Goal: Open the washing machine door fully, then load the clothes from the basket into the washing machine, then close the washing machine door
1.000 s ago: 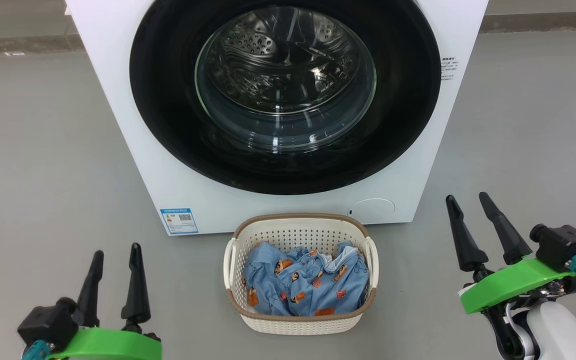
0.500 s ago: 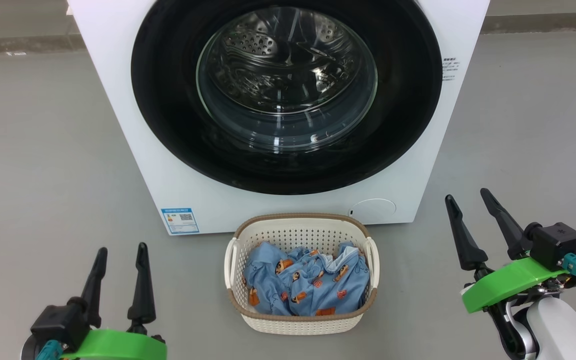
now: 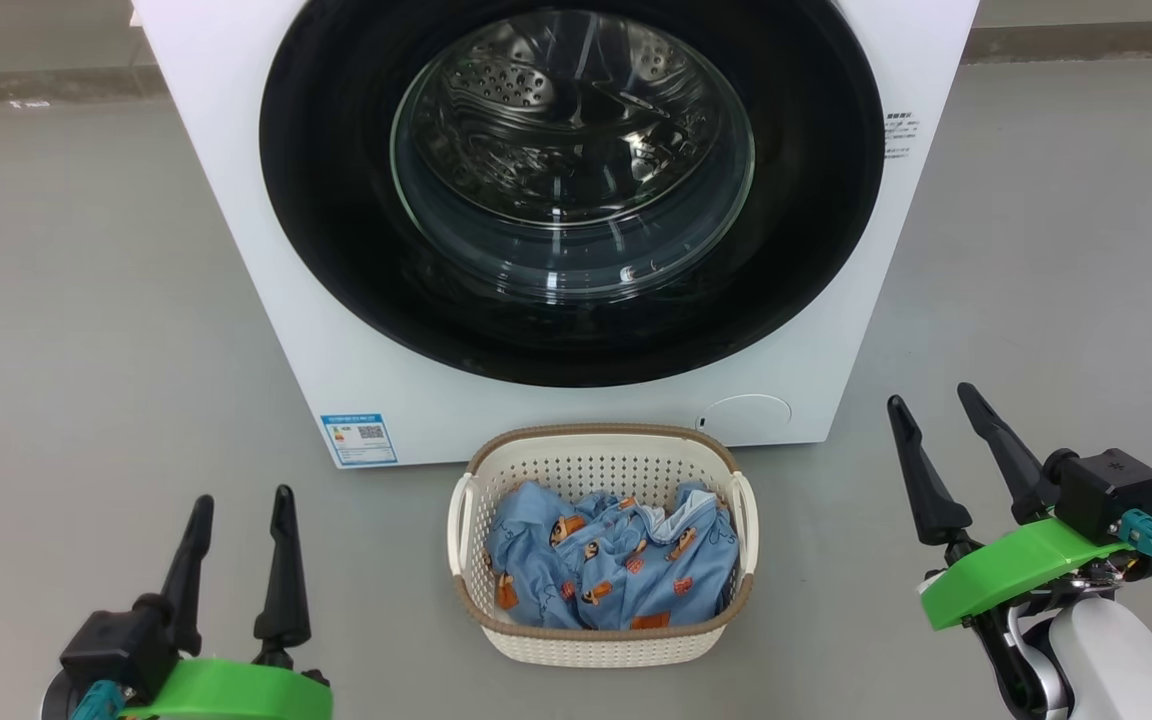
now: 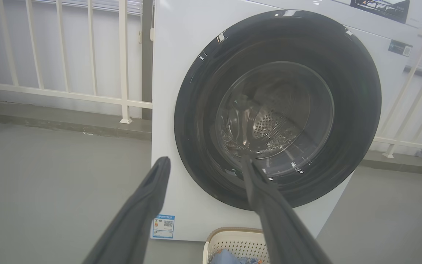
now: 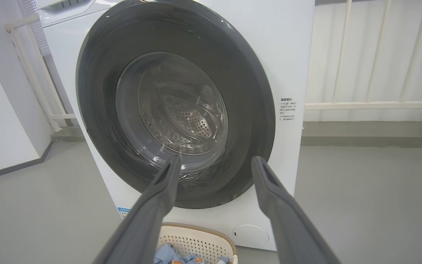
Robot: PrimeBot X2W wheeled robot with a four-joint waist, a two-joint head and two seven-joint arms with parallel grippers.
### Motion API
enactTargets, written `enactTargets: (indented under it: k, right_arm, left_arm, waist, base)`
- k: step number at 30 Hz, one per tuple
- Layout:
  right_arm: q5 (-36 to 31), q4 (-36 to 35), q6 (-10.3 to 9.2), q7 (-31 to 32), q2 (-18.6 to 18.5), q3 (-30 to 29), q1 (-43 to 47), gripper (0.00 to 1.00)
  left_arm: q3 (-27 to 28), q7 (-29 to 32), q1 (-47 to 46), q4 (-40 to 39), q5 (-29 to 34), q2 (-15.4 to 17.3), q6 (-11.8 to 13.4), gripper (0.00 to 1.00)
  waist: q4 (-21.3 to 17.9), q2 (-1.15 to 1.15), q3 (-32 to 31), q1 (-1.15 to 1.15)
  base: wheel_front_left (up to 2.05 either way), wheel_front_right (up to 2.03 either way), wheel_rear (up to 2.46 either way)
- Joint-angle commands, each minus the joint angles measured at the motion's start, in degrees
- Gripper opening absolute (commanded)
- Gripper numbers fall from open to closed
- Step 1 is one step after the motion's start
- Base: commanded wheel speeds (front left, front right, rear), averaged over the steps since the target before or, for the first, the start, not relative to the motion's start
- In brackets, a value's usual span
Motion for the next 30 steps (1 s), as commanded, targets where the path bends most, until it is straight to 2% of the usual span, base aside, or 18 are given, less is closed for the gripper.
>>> enactTargets:
  k: [1, 18, 30]
  right_arm:
    - [0.2, -1.1, 0.18, -0.7, -0.2, 0.8, -1.9, 1.0]
    - [1.2, -0.9, 0.18, -0.7, -0.5, 1.1, -2.1, 1.0]
    - [1.0, -1.0, 0.18, -0.7, -0.3, 1.0, -2.0, 1.0]
  left_arm:
    - [2.0, -0.5, -2.0, -1.5, 0.3, 0.7, 0.2, 1.0]
    - [1.3, -0.5, -2.0, -0.9, 0.7, 1.2, 0.6, 1.0]
    - [1.0, -0.5, -2.2, -0.6, 0.4, 1.5, 0.9, 1.0]
  waist:
    - [0.0, 0.0, 0.1, 0.0]
    - [0.0, 0.0, 0.3, 0.0]
    - [0.1, 0.0, 0.5, 0.0]
  base:
    - [0.0, 0.0, 0.0]
    - [0.04, 0.04, -0.09]
    - [0.81, 0.81, -1.63]
